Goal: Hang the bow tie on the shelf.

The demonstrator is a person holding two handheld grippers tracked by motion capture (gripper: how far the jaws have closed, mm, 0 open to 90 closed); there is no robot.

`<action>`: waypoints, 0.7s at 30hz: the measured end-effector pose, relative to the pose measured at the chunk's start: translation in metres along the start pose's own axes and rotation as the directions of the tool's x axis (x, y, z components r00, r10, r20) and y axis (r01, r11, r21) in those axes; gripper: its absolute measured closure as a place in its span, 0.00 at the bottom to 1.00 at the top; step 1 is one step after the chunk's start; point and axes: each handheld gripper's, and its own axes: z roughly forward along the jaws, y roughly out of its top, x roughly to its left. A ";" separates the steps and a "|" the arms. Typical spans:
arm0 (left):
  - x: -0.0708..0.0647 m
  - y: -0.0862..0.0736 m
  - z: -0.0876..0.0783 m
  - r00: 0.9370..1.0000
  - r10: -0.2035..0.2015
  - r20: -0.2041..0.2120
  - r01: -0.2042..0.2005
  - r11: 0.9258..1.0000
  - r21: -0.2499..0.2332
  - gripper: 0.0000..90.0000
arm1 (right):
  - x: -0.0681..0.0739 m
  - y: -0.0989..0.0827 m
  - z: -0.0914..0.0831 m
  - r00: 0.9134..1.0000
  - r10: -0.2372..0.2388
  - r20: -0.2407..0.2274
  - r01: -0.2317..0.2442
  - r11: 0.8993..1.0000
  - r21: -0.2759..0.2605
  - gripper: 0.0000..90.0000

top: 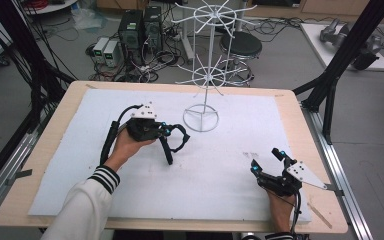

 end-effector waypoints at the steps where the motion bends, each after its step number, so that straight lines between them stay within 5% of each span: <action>1: 0.000 0.000 0.000 1.000 0.000 0.000 0.000 1.000 0.000 0.98 | 0.000 0.000 0.000 1.000 0.000 0.000 0.000 1.000 0.000 0.11; 5: 0.000 0.004 -0.008 1.000 0.006 -0.007 -0.006 0.997 -0.080 0.98 | 0.000 0.000 0.000 1.000 -0.003 0.001 0.003 1.000 -0.001 0.11; 14: -0.004 0.011 -0.009 1.000 0.013 -0.020 -0.015 0.994 -0.111 0.98 | 0.000 0.000 0.000 1.000 -0.005 0.003 0.005 1.000 -0.003 0.11; 21: -0.008 0.034 -0.008 0.999 0.032 -0.030 -0.037 0.987 -0.157 0.98 | 0.000 0.000 0.000 1.000 -0.003 0.003 0.003 1.000 -0.002 0.11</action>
